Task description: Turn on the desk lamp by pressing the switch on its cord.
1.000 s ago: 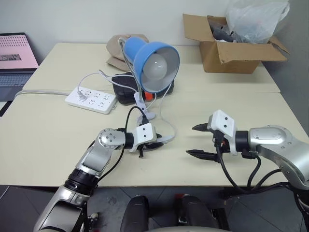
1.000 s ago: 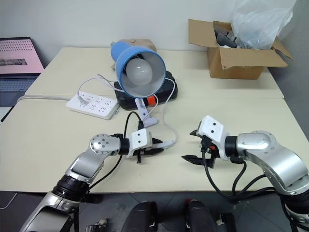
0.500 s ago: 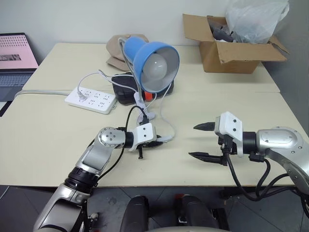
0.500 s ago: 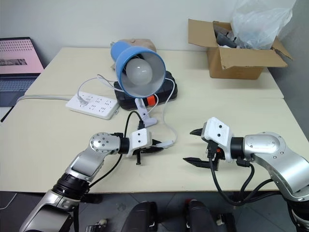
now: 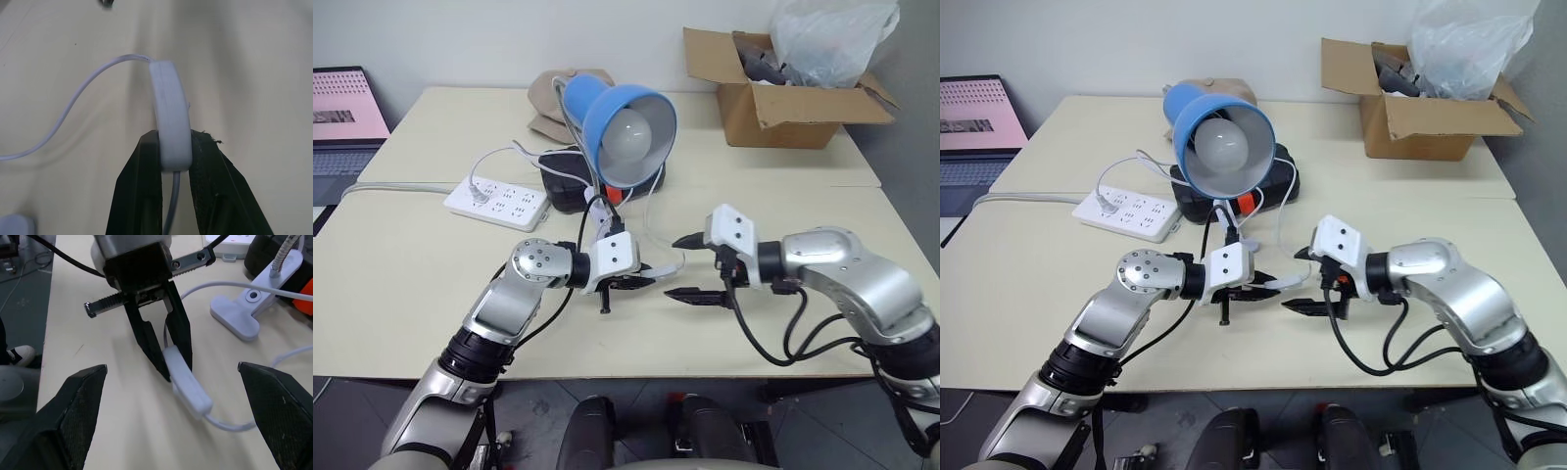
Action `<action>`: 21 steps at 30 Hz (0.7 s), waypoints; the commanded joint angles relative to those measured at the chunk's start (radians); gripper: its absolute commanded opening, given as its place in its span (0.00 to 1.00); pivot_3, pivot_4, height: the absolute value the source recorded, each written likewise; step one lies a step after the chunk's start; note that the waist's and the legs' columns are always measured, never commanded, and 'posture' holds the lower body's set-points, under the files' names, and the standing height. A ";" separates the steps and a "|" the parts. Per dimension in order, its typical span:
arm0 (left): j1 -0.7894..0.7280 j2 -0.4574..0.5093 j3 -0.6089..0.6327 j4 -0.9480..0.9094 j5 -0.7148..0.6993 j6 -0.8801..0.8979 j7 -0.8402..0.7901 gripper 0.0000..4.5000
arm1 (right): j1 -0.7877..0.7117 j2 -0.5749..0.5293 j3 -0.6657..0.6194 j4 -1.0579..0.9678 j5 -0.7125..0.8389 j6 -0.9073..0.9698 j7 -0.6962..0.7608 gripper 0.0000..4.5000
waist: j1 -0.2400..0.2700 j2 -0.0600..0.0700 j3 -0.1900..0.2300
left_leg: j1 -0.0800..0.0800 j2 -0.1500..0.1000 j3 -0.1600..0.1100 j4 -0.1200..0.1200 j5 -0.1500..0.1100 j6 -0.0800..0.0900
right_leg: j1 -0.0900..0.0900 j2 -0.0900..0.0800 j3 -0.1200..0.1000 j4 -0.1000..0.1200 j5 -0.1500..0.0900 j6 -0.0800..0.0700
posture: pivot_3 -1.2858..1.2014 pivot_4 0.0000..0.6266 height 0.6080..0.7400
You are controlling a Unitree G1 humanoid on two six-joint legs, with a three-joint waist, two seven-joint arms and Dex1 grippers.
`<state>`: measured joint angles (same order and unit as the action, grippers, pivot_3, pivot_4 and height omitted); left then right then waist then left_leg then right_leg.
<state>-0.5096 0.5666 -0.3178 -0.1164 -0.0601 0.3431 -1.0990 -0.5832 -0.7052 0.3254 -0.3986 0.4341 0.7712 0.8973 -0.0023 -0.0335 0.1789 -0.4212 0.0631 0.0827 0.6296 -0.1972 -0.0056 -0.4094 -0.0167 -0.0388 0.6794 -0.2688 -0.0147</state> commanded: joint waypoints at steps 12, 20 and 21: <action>-0.006 0.008 0.011 -0.064 -0.018 0.011 0.020 0.09 | -0.038 0.054 0.053 0.111 -0.124 -0.093 0.057 1.00 | 0.000 0.000 0.000 | 0.000 0.000 0.000 0.000 0.000 0.000 | 0.000 0.000 0.000 0.000 0.000 0.000 | 0.52 0.24 1.00; -0.006 0.004 0.009 -0.071 -0.022 0.011 0.020 0.09 | -0.028 0.066 0.053 0.125 -0.157 -0.111 0.068 0.82 | 0.000 0.000 0.000 | 0.000 0.000 0.000 0.000 0.000 0.000 | 0.000 0.000 0.000 0.000 0.000 0.000 | 0.52 0.24 1.00; -0.008 0.004 0.010 -0.070 -0.023 0.011 0.020 0.09 | -0.029 0.068 0.054 0.129 -0.162 -0.114 0.068 0.78 | 0.000 0.000 0.000 | 0.000 0.000 0.000 0.000 0.000 0.000 | 0.000 0.000 0.000 0.000 0.000 0.000 | 0.52 0.24 1.00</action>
<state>-0.5093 0.5672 -0.3177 -0.1492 -0.0696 0.3634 -1.0809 -0.6070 -0.6422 0.3871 -0.2641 0.2860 0.6812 0.9588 -0.0021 -0.0334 0.1789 -0.4211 0.0632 0.0828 0.6298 -0.1971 -0.0056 -0.4094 -0.0167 -0.0388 0.6799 -0.2687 -0.0147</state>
